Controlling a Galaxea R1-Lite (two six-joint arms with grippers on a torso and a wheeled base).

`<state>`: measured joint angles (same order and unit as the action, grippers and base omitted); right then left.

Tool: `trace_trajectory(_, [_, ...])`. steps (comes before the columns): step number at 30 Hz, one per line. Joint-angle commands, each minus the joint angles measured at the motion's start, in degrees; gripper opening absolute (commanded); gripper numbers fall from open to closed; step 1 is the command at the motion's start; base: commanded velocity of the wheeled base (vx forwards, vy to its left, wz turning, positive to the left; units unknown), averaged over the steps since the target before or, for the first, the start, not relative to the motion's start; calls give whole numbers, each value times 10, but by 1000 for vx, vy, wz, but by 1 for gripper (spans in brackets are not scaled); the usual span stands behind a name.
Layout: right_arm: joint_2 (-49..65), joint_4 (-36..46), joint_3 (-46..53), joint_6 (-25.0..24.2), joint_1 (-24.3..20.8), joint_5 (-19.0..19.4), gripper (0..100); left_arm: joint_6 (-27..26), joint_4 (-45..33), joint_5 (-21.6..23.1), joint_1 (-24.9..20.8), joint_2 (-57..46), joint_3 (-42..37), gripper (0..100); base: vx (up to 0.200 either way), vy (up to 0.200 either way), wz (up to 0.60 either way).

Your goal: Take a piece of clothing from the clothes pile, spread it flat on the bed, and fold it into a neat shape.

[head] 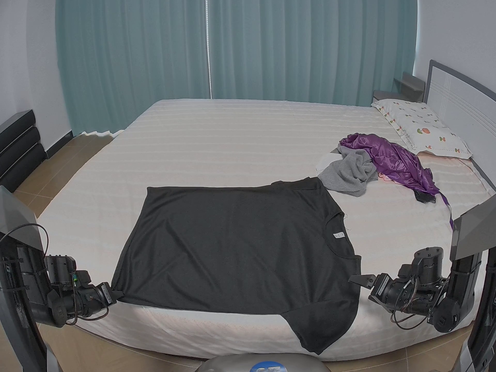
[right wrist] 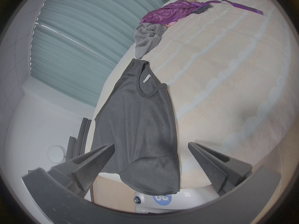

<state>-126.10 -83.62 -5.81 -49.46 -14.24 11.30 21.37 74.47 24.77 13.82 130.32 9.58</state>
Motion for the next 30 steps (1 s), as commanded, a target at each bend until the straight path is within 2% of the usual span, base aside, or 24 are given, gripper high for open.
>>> trace_trajectory(1, [-13, 1, -1, 2, 1, -1, 100, 3, 0, 0, 1, -2, -3, 0, 0, 0, 0])
trace_trajectory(20, [-89, 1, -81, 1, -4, -4, 100, 24, 2, 7, 1, -16, -16, 0, 0, 0, 0])
trace_trajectory(21, [-93, 4, -88, 1, -4, -5, 0, 24, 3, 7, 1, -16, -16, 0, 0, 0, 0])
trace_trajectory(30, [-91, 8, -102, 2, -3, -15, 0, 25, 2, 7, 1, -15, -18, 0, 0, 0, 0])
